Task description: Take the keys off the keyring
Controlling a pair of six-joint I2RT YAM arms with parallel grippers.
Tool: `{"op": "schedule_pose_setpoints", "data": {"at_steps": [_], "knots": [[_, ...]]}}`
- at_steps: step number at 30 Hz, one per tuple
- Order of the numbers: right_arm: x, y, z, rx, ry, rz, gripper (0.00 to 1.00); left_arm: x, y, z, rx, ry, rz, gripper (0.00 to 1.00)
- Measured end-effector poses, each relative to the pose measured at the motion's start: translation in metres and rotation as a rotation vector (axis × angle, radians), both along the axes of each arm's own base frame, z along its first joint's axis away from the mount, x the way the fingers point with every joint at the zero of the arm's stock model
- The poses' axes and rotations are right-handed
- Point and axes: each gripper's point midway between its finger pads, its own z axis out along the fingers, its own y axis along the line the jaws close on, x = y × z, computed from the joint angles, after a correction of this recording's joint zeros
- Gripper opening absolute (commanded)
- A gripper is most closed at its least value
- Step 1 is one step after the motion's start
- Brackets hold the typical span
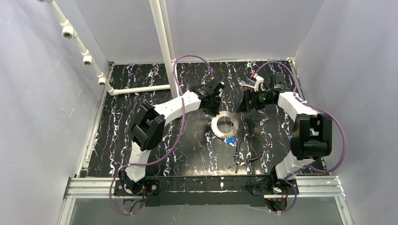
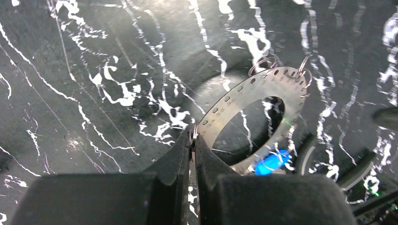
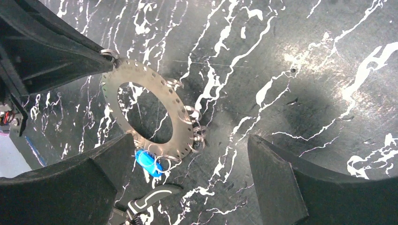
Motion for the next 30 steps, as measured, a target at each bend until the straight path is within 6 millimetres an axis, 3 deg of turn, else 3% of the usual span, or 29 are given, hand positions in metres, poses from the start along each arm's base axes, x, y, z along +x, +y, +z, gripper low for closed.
{"op": "schedule_pose_setpoints", "data": {"at_steps": [10, 30], "knots": [[-0.014, 0.001, 0.036, -0.004, -0.103, 0.071, 1.00, -0.022, -0.028, 0.056, -0.120, -0.108, -0.239, 0.00], [-0.071, 0.020, 0.107, 0.108, -0.349, 0.310, 1.00, -0.075, -0.036, 0.118, -0.314, -0.165, -0.634, 0.00]]}}
